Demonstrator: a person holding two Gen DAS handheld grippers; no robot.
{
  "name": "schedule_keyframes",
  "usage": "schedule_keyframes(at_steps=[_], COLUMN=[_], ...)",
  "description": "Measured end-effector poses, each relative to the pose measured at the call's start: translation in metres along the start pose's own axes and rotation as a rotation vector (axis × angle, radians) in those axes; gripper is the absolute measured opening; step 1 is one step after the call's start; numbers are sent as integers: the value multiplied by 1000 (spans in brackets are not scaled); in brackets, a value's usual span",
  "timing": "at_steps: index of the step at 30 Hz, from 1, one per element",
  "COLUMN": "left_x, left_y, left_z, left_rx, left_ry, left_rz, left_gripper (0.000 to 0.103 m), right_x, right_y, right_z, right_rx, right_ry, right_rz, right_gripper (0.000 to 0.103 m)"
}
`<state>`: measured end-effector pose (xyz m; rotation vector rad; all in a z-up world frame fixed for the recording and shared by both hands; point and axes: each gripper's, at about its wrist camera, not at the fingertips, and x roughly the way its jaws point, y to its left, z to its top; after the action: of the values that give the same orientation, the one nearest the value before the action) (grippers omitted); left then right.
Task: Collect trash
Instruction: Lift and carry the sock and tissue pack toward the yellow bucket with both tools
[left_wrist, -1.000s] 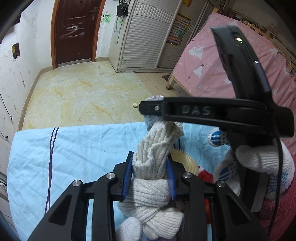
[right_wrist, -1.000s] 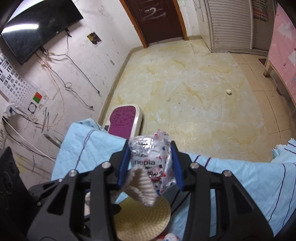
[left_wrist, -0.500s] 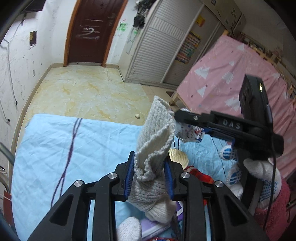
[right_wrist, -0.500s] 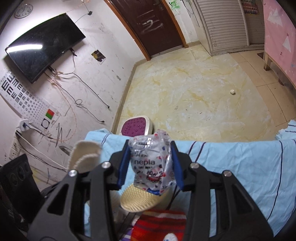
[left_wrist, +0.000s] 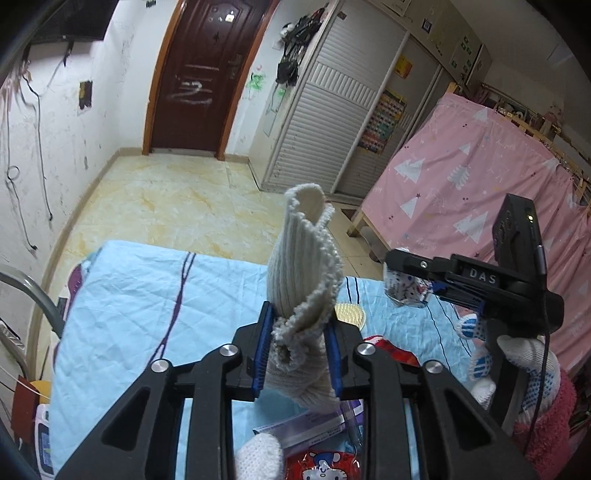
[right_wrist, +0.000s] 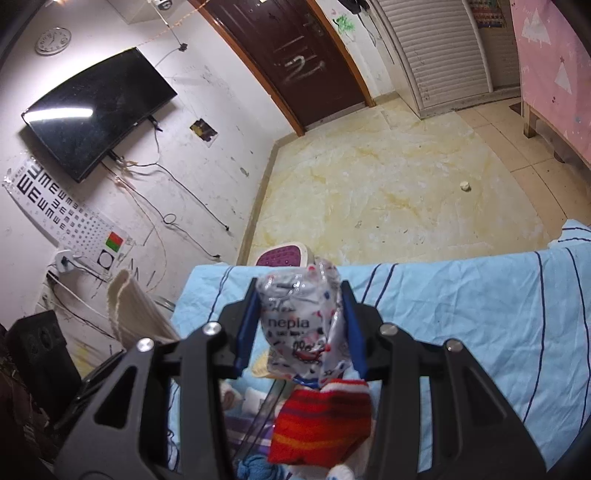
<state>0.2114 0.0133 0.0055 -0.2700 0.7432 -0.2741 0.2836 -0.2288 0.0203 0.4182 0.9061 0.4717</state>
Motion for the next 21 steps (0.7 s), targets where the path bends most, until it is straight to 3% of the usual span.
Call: schedule_keyframes(at_steps=[12,21], left_x=[-45,-52], left_y=[-55,-120], left_z=[-2,-12], left_rx=[98,191], left_ry=[-93,-106], left_rz=[19,-24], left_gripper=[15,15], right_x=[-54,-107], right_y=[-26,-61], right_z=[-19,-33], right_rx=[27,68], right_ry=[-90,-175], right_rz=[35,23], right_gripper=[40,40])
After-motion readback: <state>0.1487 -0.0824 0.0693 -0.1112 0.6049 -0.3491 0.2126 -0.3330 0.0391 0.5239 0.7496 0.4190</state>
